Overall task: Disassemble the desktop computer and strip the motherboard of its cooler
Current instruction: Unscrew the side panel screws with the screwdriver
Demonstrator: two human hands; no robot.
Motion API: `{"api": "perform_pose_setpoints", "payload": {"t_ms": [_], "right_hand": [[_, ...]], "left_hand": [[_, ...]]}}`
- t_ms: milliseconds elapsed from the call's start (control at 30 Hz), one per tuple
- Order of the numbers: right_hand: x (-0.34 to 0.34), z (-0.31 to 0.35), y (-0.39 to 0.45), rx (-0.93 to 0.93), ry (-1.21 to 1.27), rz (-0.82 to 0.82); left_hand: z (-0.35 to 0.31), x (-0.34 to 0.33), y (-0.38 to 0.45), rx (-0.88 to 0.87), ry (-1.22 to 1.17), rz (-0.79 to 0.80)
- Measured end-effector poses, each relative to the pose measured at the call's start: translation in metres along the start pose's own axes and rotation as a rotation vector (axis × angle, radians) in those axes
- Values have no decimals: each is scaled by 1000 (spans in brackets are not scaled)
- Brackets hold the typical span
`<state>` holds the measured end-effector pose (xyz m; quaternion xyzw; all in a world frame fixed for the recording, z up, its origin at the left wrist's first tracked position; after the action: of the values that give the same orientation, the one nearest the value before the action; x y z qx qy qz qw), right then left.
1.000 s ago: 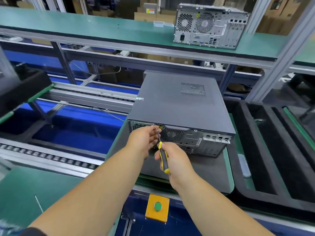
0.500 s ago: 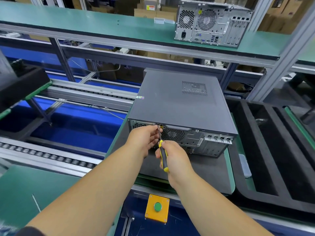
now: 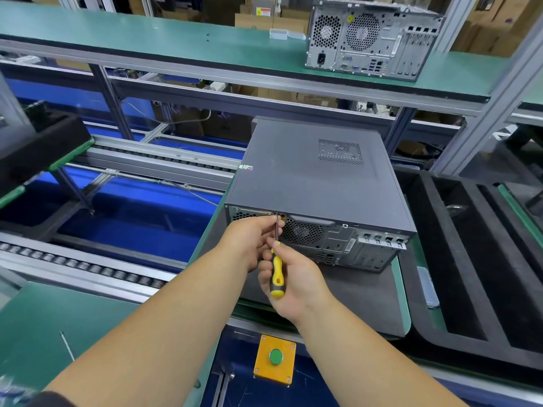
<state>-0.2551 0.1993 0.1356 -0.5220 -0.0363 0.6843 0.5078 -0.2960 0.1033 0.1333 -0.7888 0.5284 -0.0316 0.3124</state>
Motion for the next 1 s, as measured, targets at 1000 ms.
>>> {"api": "perform_pose_setpoints", "payload": {"t_ms": [1000], "right_hand": [[-2,4,-12,-13,-311,-69]], "left_hand": [[-13,0,-6,-137,279,-32]]}}
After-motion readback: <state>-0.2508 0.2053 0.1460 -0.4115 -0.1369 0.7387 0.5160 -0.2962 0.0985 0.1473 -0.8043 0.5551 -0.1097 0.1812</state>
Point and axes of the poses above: each hand's wrist, its own y-axis towards the middle knuckle, its own x-axis out of the back of the hand, z = x × y, the point moved 4 cm from there along y, towards the middle knuckle, and after that the axes turned 3 degrees about -x, right-handed, at the moved point
